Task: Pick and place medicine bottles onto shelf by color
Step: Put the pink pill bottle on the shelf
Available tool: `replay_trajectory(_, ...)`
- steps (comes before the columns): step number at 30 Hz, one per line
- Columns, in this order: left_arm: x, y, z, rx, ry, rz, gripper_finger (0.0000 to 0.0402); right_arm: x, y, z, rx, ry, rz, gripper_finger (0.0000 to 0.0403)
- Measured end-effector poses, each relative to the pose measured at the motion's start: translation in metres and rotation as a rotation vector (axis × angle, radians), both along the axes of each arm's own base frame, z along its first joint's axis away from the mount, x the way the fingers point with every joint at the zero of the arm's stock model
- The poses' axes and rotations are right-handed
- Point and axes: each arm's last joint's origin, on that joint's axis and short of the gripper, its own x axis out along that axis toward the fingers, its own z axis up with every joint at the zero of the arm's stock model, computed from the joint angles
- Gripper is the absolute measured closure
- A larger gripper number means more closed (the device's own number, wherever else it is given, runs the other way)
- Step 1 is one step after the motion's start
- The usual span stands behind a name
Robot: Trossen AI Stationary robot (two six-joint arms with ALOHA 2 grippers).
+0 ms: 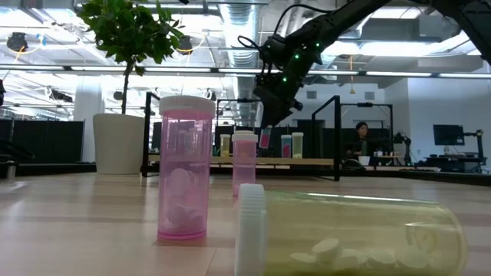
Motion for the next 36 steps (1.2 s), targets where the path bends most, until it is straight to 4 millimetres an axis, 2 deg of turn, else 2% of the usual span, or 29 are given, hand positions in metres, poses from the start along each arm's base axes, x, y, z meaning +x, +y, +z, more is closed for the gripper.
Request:
replay_trajectory(5, 0.000, 0.000, 0.000, -0.001, 0.000, 0.001, 0.0219, 0.001, -0.007, -0.016, 0.030, 0.018, -0.065, 0.0261)
replay_trajectory(9, 0.000, 0.000, 0.000, -0.009, -0.002, -0.004, 0.0219, 0.004, -0.006, -0.009, 0.001, -0.014, -0.057, 0.0263)
replay_trajectory(23, 0.000, -0.001, 0.000, -0.023, -0.005, -0.013, 0.0219, 0.004, 0.006, -0.016, 0.047, 0.064, -0.019, 0.0263)
replay_trajectory(36, 0.000, -0.001, 0.000, -0.028, -0.008, -0.010, 0.0219, 0.007, 0.010, -0.016, 0.006, 0.097, 0.069, 0.0263)
